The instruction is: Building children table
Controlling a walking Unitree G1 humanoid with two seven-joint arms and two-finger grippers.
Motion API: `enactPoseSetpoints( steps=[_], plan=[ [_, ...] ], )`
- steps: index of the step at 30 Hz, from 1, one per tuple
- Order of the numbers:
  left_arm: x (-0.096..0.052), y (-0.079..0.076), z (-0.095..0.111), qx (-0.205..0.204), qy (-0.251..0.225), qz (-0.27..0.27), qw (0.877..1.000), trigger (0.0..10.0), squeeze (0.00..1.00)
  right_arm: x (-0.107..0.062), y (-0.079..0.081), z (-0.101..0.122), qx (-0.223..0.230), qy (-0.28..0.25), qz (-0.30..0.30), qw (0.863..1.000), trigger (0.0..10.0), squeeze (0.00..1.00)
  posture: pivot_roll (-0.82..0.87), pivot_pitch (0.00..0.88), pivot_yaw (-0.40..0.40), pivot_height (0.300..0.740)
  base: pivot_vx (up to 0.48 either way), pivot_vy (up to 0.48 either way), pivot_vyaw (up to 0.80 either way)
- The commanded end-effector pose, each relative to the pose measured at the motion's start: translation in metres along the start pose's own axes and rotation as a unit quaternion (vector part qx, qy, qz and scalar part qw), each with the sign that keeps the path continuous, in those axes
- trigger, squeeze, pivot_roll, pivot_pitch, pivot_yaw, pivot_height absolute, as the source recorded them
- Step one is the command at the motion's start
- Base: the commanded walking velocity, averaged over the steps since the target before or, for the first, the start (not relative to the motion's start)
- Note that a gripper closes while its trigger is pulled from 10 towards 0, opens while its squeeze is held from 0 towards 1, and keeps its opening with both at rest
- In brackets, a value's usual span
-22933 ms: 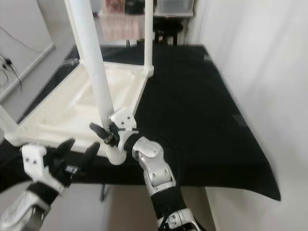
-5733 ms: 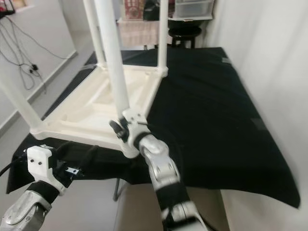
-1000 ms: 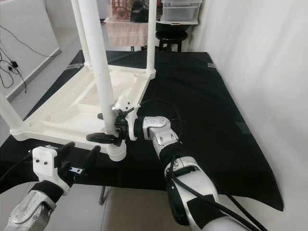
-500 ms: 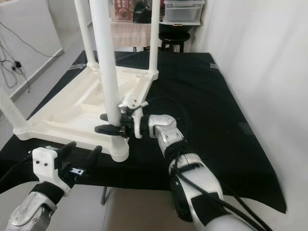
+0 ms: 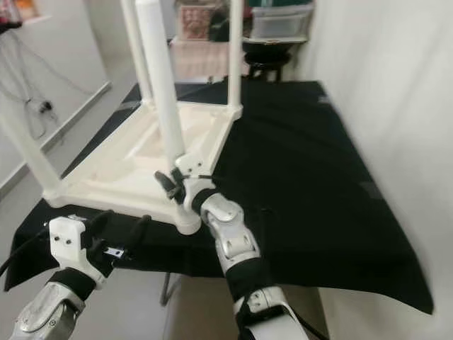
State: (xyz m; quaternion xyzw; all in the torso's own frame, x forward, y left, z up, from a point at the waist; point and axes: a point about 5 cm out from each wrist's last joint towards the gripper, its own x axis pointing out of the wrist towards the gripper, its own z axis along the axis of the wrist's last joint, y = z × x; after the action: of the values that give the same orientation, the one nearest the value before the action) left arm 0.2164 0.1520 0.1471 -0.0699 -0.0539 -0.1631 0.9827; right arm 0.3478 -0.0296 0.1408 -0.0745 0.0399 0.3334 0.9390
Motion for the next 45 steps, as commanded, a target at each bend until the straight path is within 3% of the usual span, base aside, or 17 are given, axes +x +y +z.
enactPoseSetpoints(
  steps=[1, 5, 8, 9, 14, 16, 21, 22, 23, 24, 35, 39, 41, 42, 43, 44, 45],
  plan=[
    [-0.002, 0.002, -0.006, 0.003, 0.012, 0.010, 1.000, 10.0, 0.00, 0.002, 0.010, -0.003, 0.026, 0.013, 0.035, 0.999, 10.0, 1.00, 0.04, 0.013, -0.008, 0.740, 0.000, 0.000, 0.00],
    [-0.002, 0.002, -0.007, 0.002, 0.013, 0.010, 1.000, 10.0, 0.00, 0.001, 0.010, 0.010, 0.037, -0.022, 0.085, 0.995, 10.0, 1.00, 0.04, 0.008, -0.009, 0.740, 0.000, 0.000, 0.00],
    [-0.002, 0.001, -0.008, 0.001, 0.015, 0.007, 1.000, 10.0, 0.00, -0.004, -0.003, 0.023, 0.039, -0.057, 0.143, 0.987, 10.0, 1.00, 0.04, 0.001, -0.009, 0.740, 0.000, 0.000, 0.00],
    [-0.002, 0.001, -0.008, 0.000, 0.016, 0.006, 1.000, 10.0, 0.00, -0.006, -0.010, 0.026, 0.037, -0.067, 0.175, 0.982, 10.0, 0.00, 0.04, 0.001, -0.009, 0.740, 0.000, 0.000, 0.00],
    [-0.002, 0.000, -0.008, -0.001, 0.016, 0.005, 1.000, 10.0, 0.00, -0.011, -0.023, 0.022, 0.009, -0.057, 0.231, 0.971, 10.0, 0.00, 0.05, 0.000, -0.014, 0.740, 0.000, 0.000, 0.00],
    [-0.003, -0.001, -0.008, 0.000, 0.015, 0.006, 1.000, 10.0, 0.00, -0.017, -0.033, 0.014, 0.002, -0.030, 0.284, 0.958, 10.0, 0.00, 0.05, 0.004, -0.014, 0.740, 0.000, 0.000, 0.00],
    [-0.003, -0.001, -0.008, 0.000, 0.015, 0.006, 1.000, 10.0, 0.00, -0.016, -0.039, 0.014, 0.011, -0.020, 0.287, 0.958, 10.0, 0.00, 0.05, 0.007, -0.012, 0.740, 0.000, 0.000, 0.00],
    [-0.003, -0.001, -0.007, 0.000, 0.015, 0.006, 1.000, 10.0, 0.00, -0.015, -0.041, 0.015, 0.023, -0.022, 0.288, 0.957, 5.9, 0.00, 0.06, 0.010, -0.011, 0.740, 0.000, 0.000, 0.00],
    [-0.003, -0.001, -0.007, 0.000, 0.015, 0.006, 1.000, 10.0, 0.00, -0.015, -0.041, 0.015, 0.023, -0.022, 0.288, 0.957, 5.9, 0.00, 0.06, 0.010, -0.011, 0.740, 0.000, 0.000, 0.00],
    [-0.003, -0.002, -0.007, 0.000, 0.015, 0.005, 1.000, 10.0, 0.00, -0.015, -0.043, 0.017, 0.033, -0.025, 0.288, 0.957, 0.0, 0.00, 0.06, 0.012, -0.012, 0.740, 0.000, 0.000, 0.00],
    [-0.004, -0.003, -0.006, -0.001, 0.013, 0.005, 1.000, 10.0, 0.00, -0.023, -0.055, 0.022, 0.025, -0.041, 0.314, 0.948, 0.0, 0.00, 0.06, 0.028, -0.011, 0.740, 0.000, 0.000, 0.00],
    [-0.005, -0.004, -0.004, -0.001, 0.012, 0.005, 1.000, 10.0, 0.00, -0.039, -0.059, 0.016, -0.021, -0.034, 0.346, 0.938, 0.0, 0.00, 0.06, 0.046, -0.013, 0.740, 0.000, 0.000, 0.00],
    [-0.005, -0.004, -0.004, -0.001, 0.012, 0.005, 1.000, 10.0, 0.00, -0.039, -0.059, 0.016, -0.021, -0.034, 0.346, 0.938, 0.0, 0.00, 0.06, 0.046, -0.013, 0.740, 0.000, 0.000, 0.00],
    [-0.007, -0.003, -0.003, 0.000, 0.013, 0.005, 1.000, 10.0, 0.00, -0.041, -0.044, -0.005, -0.045, 0.036, 0.309, 0.949, 0.0, 0.00, 0.06, 0.054, -0.020, 0.740, 0.000, 0.000, 0.00],
    [-0.008, -0.001, -0.002, 0.001, 0.013, 0.005, 1.000, 10.0, 0.00, -0.032, -0.028, -0.020, -0.041, 0.081, 0.177, 0.980, 0.0, 0.00, 0.04, 0.061, -0.015, 0.740, 0.000, 0.000, 0.00],
    [-0.008, -0.001, -0.002, 0.001, 0.013, 0.005, 1.000, 10.0, 0.00, -0.032, -0.028, -0.020, -0.041, 0.081, 0.177, 0.980, 0.0, 0.00, 0.04, 0.061, -0.015, 0.740, 0.000, 0.000, 0.00],
    [-0.009, 0.000, -0.002, 0.002, 0.013, 0.006, 1.000, 10.0, 0.00, -0.029, -0.013, -0.025, 0.007, 0.067, 0.005, 0.998, 0.0, 0.00, 0.04, 0.064, -0.013, 0.740, 0.000, 0.000, 0.00]
  ],
)
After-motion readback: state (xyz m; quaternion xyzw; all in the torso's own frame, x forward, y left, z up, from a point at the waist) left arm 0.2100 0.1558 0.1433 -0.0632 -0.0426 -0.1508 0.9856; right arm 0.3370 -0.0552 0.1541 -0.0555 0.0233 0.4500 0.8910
